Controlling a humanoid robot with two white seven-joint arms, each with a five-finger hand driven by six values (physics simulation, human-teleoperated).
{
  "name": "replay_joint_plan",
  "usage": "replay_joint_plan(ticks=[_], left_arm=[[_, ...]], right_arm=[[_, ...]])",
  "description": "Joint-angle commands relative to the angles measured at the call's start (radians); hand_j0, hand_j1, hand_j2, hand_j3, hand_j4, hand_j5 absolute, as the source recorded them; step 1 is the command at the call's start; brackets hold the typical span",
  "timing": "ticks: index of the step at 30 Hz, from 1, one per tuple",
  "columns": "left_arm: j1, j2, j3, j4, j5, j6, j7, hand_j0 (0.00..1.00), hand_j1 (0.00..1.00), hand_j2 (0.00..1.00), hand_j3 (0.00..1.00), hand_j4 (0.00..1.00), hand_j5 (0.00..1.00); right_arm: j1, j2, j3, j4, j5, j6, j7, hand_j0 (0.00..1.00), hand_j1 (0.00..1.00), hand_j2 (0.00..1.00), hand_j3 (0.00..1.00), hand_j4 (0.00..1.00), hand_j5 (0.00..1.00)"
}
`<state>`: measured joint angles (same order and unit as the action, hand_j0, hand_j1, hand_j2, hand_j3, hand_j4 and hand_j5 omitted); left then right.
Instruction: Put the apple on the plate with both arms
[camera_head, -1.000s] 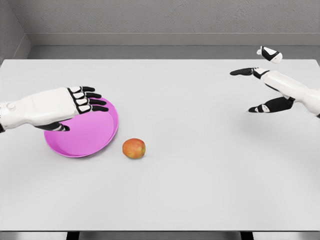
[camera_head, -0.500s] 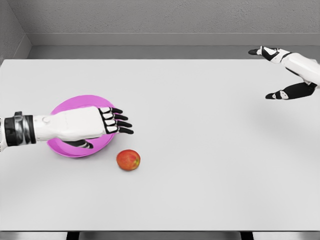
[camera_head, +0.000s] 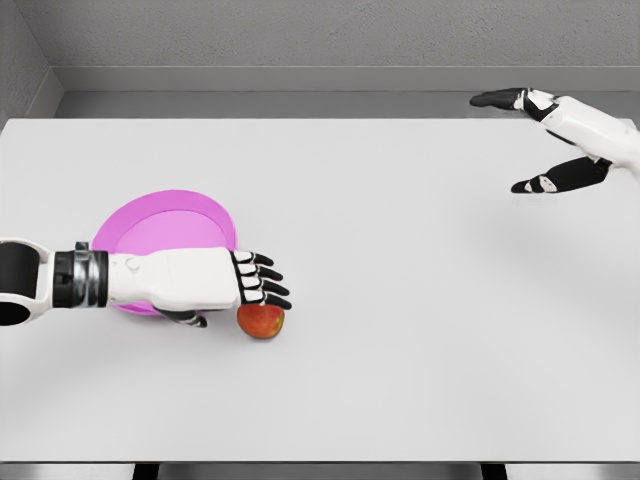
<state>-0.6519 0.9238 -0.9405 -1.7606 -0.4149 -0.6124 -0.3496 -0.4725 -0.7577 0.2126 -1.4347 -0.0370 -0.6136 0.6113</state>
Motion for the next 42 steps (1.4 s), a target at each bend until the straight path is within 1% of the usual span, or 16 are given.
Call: replay_joint_plan(ticks=[1,8,9,11,12,13,14,22,23,26,28,30,32,42], left_arm=[[0.001,-0.002,0.0,0.001,0.005,0.002,-0.008,1.0,1.0,1.0,1.0,1.0,1.0],[-0.002,-0.003,0.0,0.003,0.005,0.002,-0.009,1.0,1.0,1.0,1.0,1.0,1.0],[-0.002,-0.003,0.0,0.004,0.004,0.002,-0.009,1.0,1.0,1.0,1.0,1.0,1.0],[-0.002,-0.014,0.0,0.007,0.002,0.002,-0.011,1.0,1.0,1.0,1.0,1.0,1.0],[0.002,-0.037,-0.003,0.015,-0.039,0.002,-0.023,1.0,1.0,1.0,1.0,1.0,1.0],[-0.002,-0.097,-0.012,0.07,-0.082,0.002,-0.026,1.0,1.0,1.0,1.0,1.0,1.0],[-0.011,-0.134,-0.018,0.107,-0.088,0.002,-0.029,1.0,1.0,1.0,1.0,1.0,1.0],[-0.012,-0.135,-0.02,0.099,-0.087,0.002,-0.029,1.0,1.0,1.0,1.0,1.0,1.0],[-0.012,-0.135,-0.02,0.098,-0.087,0.002,-0.029,1.0,1.0,1.0,1.0,1.0,1.0],[-0.008,-0.131,-0.02,0.081,-0.087,0.002,-0.037,1.0,1.0,1.0,1.0,1.0,1.0],[-0.009,-0.128,-0.02,0.082,-0.093,0.002,-0.048,0.98,0.98,0.98,0.98,0.98,0.98],[-0.006,-0.128,-0.02,0.081,-0.093,0.002,-0.052,0.9,0.9,0.9,0.9,0.9,0.9],[-0.008,-0.128,-0.02,0.081,-0.093,0.002,-0.057,0.86,0.86,0.86,0.86,0.86,0.86],[-0.006,-0.126,-0.02,0.081,-0.094,0.002,-0.058,0.86,0.86,0.86,0.86,0.86,0.86]], right_arm=[[0.0,-0.002,-0.001,-0.001,-0.008,0.003,0.0,1.0,1.0,1.0,1.0,1.0,1.0],[0.006,-0.005,-0.002,0.002,-0.008,0.003,0.0,1.0,1.0,1.0,1.0,1.0,1.0],[0.005,-0.02,-0.002,0.002,-0.008,0.003,0.0,1.0,1.0,1.0,1.0,1.0,1.0],[0.009,-0.025,-0.002,0.003,-0.008,0.003,0.0,1.0,1.0,1.0,1.0,1.0,1.0],[0.008,-0.023,-0.002,0.003,-0.008,0.003,0.0,1.0,1.0,1.0,1.0,1.0,1.0],[0.006,-0.022,-0.002,0.003,-0.008,0.003,0.0,1.0,1.0,1.0,1.0,1.0,1.0],[0.005,-0.023,-0.002,0.003,-0.008,0.003,0.0,1.0,1.0,1.0,1.0,1.0,1.0],[0.008,-0.034,-0.004,0.003,-0.008,0.003,0.0,1.0,1.0,1.0,1.0,1.0,1.0],[0.011,-0.043,-0.004,0.002,-0.008,0.003,0.0,1.0,1.0,1.0,1.0,1.0,1.0],[0.008,-0.046,-0.006,0.0,-0.008,0.003,0.0,1.0,1.0,1.0,1.0,1.0,1.0],[0.011,-0.046,-0.004,-0.001,-0.006,0.003,0.0,1.0,1.0,1.0,1.0,1.0,1.0],[0.014,-0.046,-0.004,-0.001,-0.006,0.003,0.0,1.0,1.0,1.0,1.0,1.0,1.0],[0.011,-0.048,-0.004,-0.004,-0.006,0.003,0.0,1.0,1.0,1.0,1.0,1.0,1.0],[0.012,-0.049,-0.004,-0.016,-0.006,0.003,0.0,1.0,1.0,1.0,1.0,1.0,1.0]])
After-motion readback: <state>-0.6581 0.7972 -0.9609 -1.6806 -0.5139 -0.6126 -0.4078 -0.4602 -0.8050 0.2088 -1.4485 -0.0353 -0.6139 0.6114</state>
